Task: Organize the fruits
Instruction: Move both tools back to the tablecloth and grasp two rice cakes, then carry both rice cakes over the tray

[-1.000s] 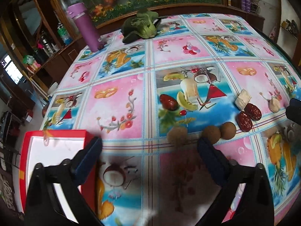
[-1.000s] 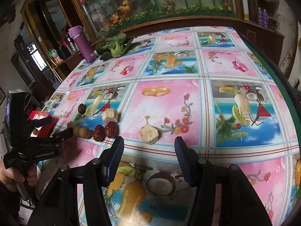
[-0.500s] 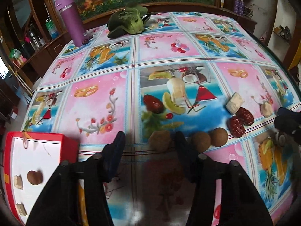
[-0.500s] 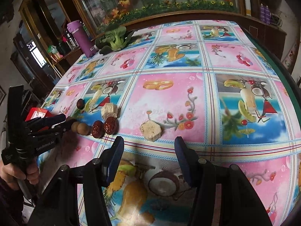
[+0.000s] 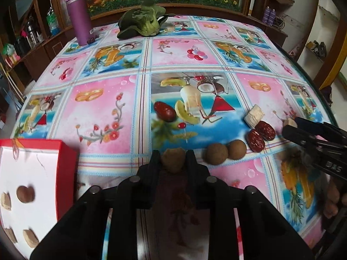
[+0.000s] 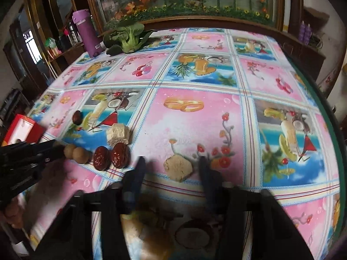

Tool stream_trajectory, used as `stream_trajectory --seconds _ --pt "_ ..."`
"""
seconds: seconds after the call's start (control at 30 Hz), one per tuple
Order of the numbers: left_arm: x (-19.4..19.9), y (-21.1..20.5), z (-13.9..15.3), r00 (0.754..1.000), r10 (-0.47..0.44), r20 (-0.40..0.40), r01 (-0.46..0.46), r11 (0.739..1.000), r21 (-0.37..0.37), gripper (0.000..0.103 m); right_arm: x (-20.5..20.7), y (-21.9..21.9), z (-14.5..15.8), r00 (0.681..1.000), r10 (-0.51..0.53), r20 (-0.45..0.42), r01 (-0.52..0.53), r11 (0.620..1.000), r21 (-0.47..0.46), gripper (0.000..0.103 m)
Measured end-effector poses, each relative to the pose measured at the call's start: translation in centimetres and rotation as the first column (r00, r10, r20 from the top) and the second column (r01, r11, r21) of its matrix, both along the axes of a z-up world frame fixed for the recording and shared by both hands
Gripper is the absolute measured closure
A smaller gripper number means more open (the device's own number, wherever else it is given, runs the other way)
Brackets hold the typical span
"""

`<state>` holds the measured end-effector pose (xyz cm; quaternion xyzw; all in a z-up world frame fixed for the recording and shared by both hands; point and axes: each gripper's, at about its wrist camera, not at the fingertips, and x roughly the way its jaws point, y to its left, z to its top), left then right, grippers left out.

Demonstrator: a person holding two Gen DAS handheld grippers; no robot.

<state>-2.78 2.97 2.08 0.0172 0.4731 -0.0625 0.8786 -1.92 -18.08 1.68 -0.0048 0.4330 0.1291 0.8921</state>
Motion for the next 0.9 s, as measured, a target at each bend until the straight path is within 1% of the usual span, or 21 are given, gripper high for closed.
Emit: stream_trajectory --seconds 0.03,0.13,0.23,0.33,0.37,0.43,0.63,0.8,0.9 --pt "-0.2 0.1 0.0 1.0 0.002 -0.001 -0.002 1.0 -0.006 0.077 0.0 0.1 0.0 1.0 0.0 0.004 0.0 1.0 -0.009 0.078" --pt "-1.0 0.4 0.1 1.0 0.004 -0.008 -0.004 1.0 -0.025 0.077 -0.2 0.2 -0.1 1.0 0.0 0.019 0.0 1.0 -0.025 0.078" --pt "-1.7 0.6 0.4 1.0 0.006 -0.002 -0.006 0.999 -0.037 0.077 -0.2 0.1 -0.1 1.0 -0.005 0.019 0.005 1.0 -0.02 0.078" --pt "-2.7 0.4 1.0 1.0 0.011 0.014 -0.011 1.0 -0.017 0.077 -0.7 0.0 0.1 1.0 -0.008 0.0 0.008 1.0 0.005 0.078" --pt "-3.2 0.3 1.3 1.0 0.014 0.026 -0.014 1.0 -0.01 0.077 -1.1 0.0 0.2 1.0 -0.001 -0.01 0.002 0.999 0.033 0.078" --pt "-3.9 0.2 1.9 0.999 0.013 0.042 -0.013 1.0 -0.008 0.077 -1.7 0.5 0.6 1.0 0.009 -0.008 -0.009 0.998 0.056 0.078" --pt "-6.8 0.5 4.2 0.993 0.028 0.118 -0.031 0.999 0.02 0.077 -4.5 3.1 3.5 0.995 0.083 0.051 -0.088 0.991 0.103 0.079" --pt "-9.5 1.6 6.2 0.982 0.055 0.181 -0.062 0.998 0.03 0.077 -6.5 6.1 5.8 0.984 0.151 0.098 -0.162 0.979 0.12 0.079" --pt "-10.9 2.6 7.3 0.972 0.075 0.222 -0.086 0.995 0.041 0.077 -7.1 8.0 6.4 0.978 0.181 0.107 -0.193 0.973 0.123 0.079"
